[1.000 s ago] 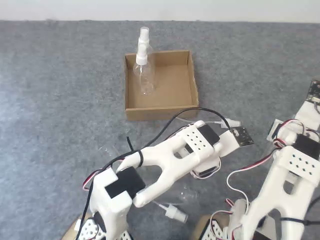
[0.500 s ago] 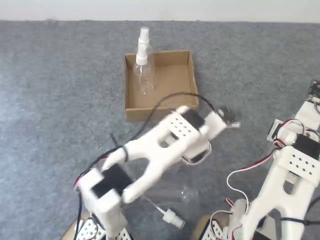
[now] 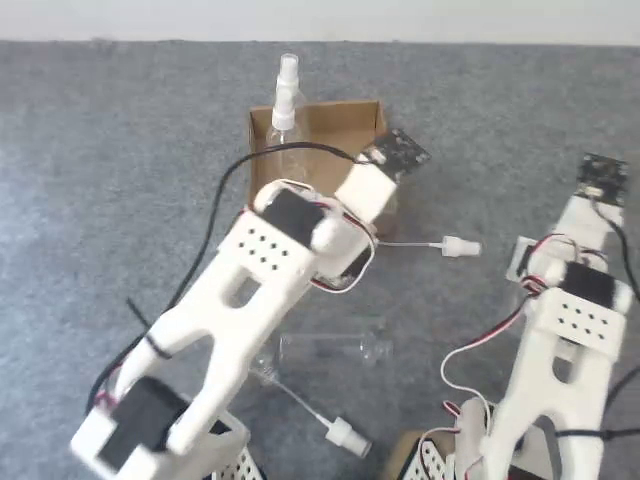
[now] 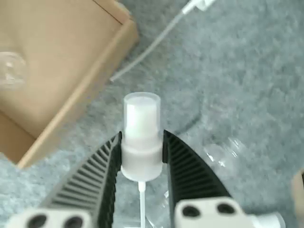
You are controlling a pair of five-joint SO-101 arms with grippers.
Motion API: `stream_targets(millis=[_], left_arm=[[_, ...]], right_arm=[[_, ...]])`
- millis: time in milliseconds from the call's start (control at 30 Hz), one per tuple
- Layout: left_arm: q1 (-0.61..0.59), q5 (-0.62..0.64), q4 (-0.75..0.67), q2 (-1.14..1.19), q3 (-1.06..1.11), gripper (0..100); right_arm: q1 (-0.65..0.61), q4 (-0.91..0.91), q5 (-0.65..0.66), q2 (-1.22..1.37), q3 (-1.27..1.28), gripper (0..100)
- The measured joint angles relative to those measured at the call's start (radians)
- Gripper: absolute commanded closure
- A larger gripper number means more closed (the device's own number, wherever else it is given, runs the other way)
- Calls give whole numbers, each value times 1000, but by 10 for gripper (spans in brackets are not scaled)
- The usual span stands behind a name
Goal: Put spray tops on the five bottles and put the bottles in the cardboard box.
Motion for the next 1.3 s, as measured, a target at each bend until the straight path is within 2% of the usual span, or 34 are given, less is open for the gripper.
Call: stream_targets(millis=[267,467,567,867,1000,1300], left_arm=[[-41,49,-138,-218,169,981],[-124,81,-190,-384,230,981],[-124,86,-210,-454,267,981],[-141,176,-327,-704,436,981],[-213,216,-387,-821,506,981],[-364,295,-399,-1010,551,983]], right_arm=[[-121,0,0,0,0,967],[-212,0,0,0,0,968],[-245,0,0,0,0,968],[-261,17,0,-98,0,965],[-279,18,0,-178,35,967],[-446,5,15,-207,55,968]])
